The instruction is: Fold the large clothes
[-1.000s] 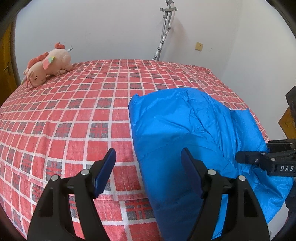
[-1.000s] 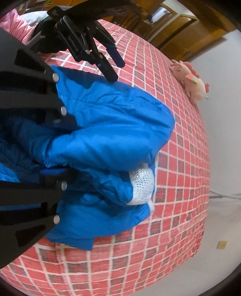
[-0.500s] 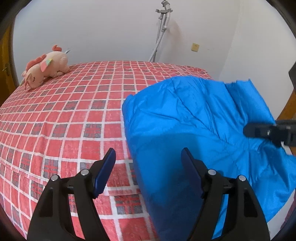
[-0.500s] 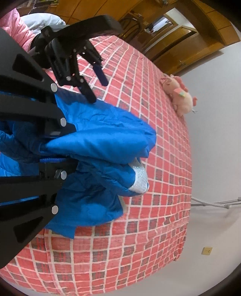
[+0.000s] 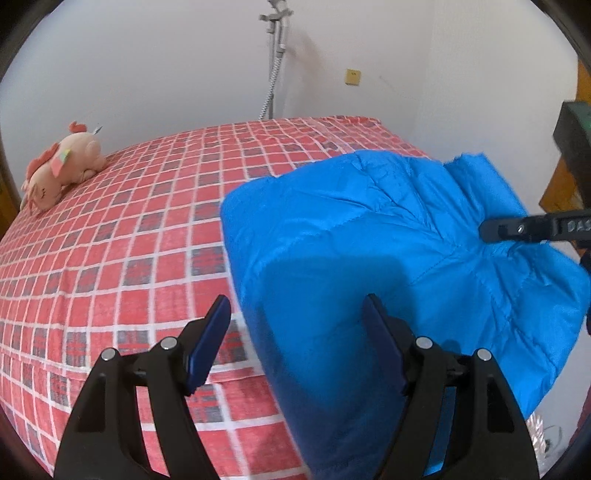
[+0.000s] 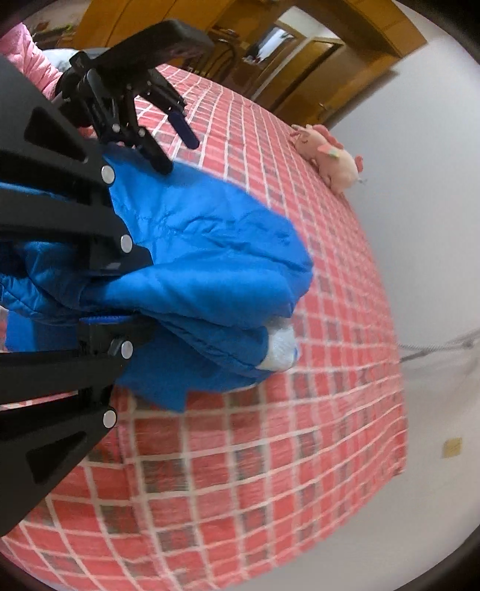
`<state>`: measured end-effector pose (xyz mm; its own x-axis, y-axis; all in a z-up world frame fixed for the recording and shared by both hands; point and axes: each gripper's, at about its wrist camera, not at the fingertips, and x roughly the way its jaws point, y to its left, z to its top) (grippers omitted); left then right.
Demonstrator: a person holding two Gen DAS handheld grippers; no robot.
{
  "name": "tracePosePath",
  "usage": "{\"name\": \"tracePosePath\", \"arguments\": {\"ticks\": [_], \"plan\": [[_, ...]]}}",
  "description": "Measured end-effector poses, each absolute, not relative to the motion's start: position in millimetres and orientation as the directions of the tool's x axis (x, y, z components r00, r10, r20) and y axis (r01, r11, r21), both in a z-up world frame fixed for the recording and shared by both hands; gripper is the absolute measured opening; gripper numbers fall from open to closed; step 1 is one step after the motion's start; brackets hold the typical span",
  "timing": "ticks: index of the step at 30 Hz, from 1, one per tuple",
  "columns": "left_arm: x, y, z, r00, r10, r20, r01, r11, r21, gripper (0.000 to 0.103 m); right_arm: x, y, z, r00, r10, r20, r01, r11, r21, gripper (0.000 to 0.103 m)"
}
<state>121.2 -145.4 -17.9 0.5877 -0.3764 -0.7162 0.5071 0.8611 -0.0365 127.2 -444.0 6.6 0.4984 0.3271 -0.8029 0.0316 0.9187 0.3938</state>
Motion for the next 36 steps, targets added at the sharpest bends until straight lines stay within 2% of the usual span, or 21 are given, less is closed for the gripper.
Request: {"name": "tracePosePath", "arguments": {"ticks": [5,9,13,15,18,22,26,32,36], "plan": [[117,-165,-38,0.578,-0.376,-0.724,0.527,0.850,-0.020,0.073,117,-466,-37,0.505,0.369,-0.780,0.065,0.885,0.461,0.021],[123,-168,-42,0.545,-0.382,-0.746,0.523,0.851,-0.054,0.073,111,-465,-46,0.517,0.361,-0.776,0.064,0.888,0.455,0.023],[124,-162,-33,0.530,-0.377,-0.759,0.512,0.856,-0.068,0.073,103,-450,-21,0.527,0.263,-0.808,0.056,0.938,0.343,0.034],[121,-153,-24,0.525,-0.389,-0.757,0.505,0.858,-0.091,0.073,93,-441,3,0.561,0.186,-0.807,0.049,0.965,0.257,0.034],[103,-137,-6,0.586,-0.376,-0.718,0.492,0.869,-0.053,0.073,72,-425,39,0.630,0.098,-0.771,0.027,0.989,0.148,0.034],[80,-128,2,0.628,-0.351,-0.694,0.482,0.876,-0.007,0.073,53,-388,61,0.632,0.214,-0.745,-0.142,0.977,0.160,0.031],[64,-128,-5,0.617,-0.347,-0.706,0.495,0.869,0.006,0.073,52,-359,44,0.550,0.244,-0.799,-0.222,0.965,0.142,0.027],[56,-137,-26,0.582,-0.360,-0.729,0.528,0.849,0.002,0.073,43,-381,10,0.499,0.209,-0.841,-0.154,0.976,0.151,0.019],[63,-139,-40,0.530,-0.398,-0.748,0.541,0.839,-0.063,0.073,39,-391,-19,0.479,0.207,-0.853,-0.110,0.978,0.176,0.016]]}}
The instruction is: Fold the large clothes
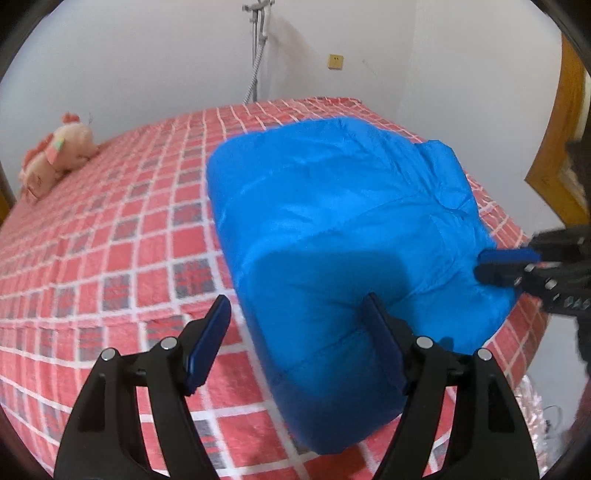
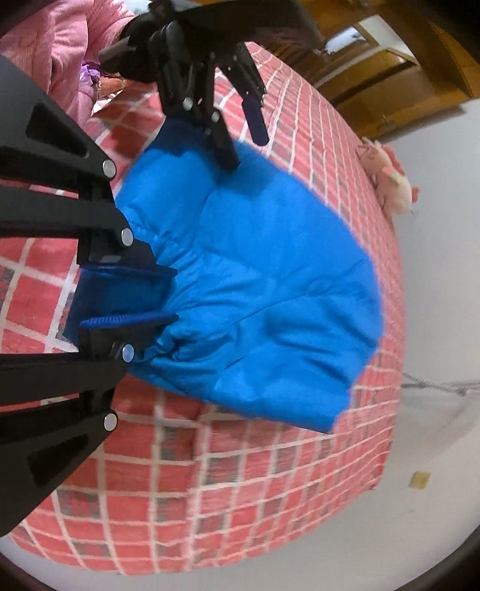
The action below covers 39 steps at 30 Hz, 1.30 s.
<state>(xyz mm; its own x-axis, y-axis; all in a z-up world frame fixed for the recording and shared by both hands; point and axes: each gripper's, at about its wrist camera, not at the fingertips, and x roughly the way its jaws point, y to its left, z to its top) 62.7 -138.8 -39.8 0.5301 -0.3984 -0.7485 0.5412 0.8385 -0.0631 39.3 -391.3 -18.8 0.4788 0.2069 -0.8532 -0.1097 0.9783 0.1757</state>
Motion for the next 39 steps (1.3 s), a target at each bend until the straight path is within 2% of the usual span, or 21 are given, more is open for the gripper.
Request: {"name": "tracePosePath", "arguments": {"ticks": [4,9,13,17,21,25,30,39], "plan": [[66,-141,-57,0.504,-0.423,-0.753,0.549,0.830,-0.098,0.073,32,-398,-44,0.519,0.226,-0.824,-0.090,0.973,0.211,0.014],[72,-141,-59,0.478,-0.434,-0.764,0.543,0.830,-0.132,0.074,31,-401,-43,0.543,0.238,-0.805,-0.070,0.968,0.239,0.014],[81,-131,-41,0.453,-0.459,-0.764,0.538,0.824,-0.176,0.071,34,-408,-11,0.544,0.278,-0.792,-0.070,0.955,0.287,0.016],[92,-128,-11,0.515,-0.460,-0.723,0.523,0.837,-0.160,0.071,46,-403,30,0.613,0.243,-0.751,-0.069,0.964,0.256,0.024],[112,-141,8,0.572,-0.422,-0.703,0.487,0.865,-0.123,0.071,82,-390,51,0.649,0.213,-0.731,-0.054,0.970,0.236,0.026],[129,-155,3,0.588,-0.388,-0.710,0.462,0.881,-0.099,0.071,121,-384,35,0.638,0.181,-0.749,0.002,0.972,0.236,0.027],[143,-168,-19,0.570,-0.354,-0.742,0.442,0.893,-0.086,0.072,140,-401,7,0.634,0.053,-0.772,0.108,0.982,0.156,0.027],[151,-177,-41,0.562,-0.350,-0.749,0.458,0.886,-0.070,0.074,140,-420,-31,0.639,0.082,-0.765,0.129,0.969,0.212,0.027]]}}
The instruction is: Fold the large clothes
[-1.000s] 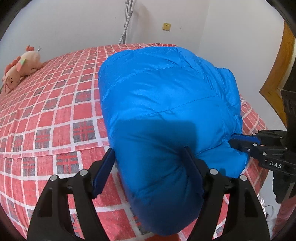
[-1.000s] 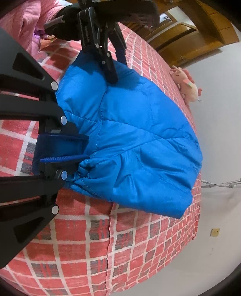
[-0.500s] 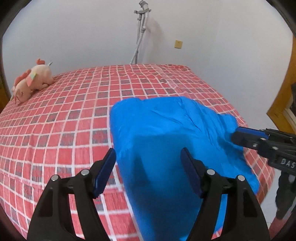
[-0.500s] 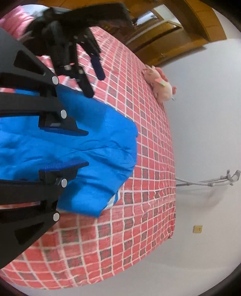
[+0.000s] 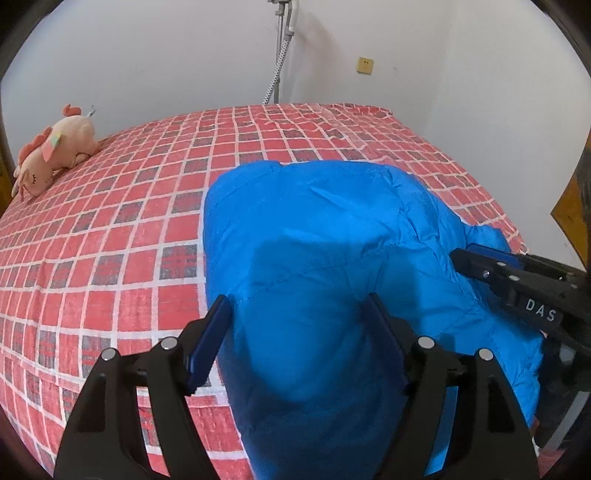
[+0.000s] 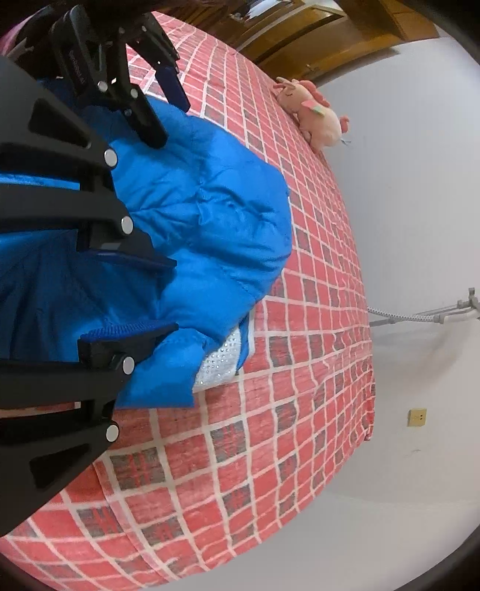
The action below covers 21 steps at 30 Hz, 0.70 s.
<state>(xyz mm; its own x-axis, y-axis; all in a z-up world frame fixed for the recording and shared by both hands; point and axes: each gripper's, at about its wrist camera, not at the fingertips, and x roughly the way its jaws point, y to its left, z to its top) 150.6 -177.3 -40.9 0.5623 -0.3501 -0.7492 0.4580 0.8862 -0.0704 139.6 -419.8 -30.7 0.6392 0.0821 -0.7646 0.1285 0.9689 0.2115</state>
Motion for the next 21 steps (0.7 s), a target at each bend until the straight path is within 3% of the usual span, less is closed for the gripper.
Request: {"name": "tracePosePath", "arguments": {"ticks": [18,21], "plan": [[156,-184,-51,0.550,-0.335,-0.765,0.472,0.880,-0.047,0.074,146,-429,-53,0.633,0.114,-0.766,0.135,0.958,0.254,0.027],[158,-172,-44,0.534,-0.349,-0.770,0.461,0.884,-0.081,0.075,140,-428,-37,0.625,0.136,-0.769,0.112,0.959,0.260,0.038]]}}
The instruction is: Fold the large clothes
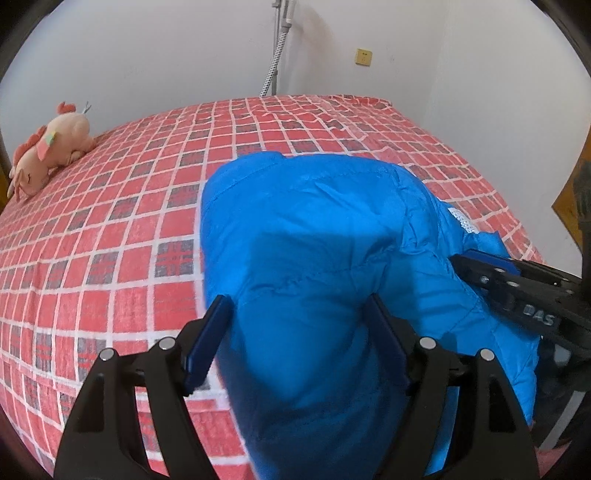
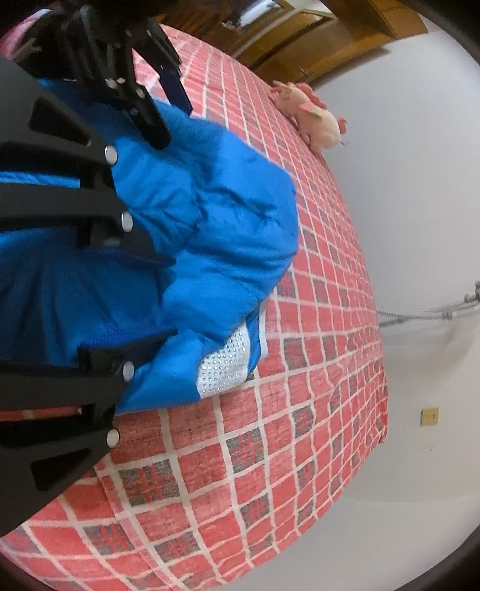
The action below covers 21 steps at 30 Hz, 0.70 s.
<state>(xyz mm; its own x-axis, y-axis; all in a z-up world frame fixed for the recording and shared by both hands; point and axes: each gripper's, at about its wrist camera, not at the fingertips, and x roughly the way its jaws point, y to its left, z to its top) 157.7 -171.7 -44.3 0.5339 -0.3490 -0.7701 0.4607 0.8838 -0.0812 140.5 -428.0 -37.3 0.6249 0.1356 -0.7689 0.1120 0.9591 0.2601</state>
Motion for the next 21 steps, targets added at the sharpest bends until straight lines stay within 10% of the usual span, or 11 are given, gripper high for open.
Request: {"name": "tracePosePath", "arguments": {"ticks": [11,21], "plan": [[155,-117,-27,0.511,-0.333,-0.793,0.413,0.904,-0.113,0.083,97,-438,-10,0.548,0.023,-0.836,0.139,0.983,0.119,0.068],[146,-102,-46,0.398,-0.418,-0.816,0.430,0.871,-0.237,0.091,87,-468,-28,0.448,0.268,-0.853,0.168,0.912,0.375,0.076]]}}
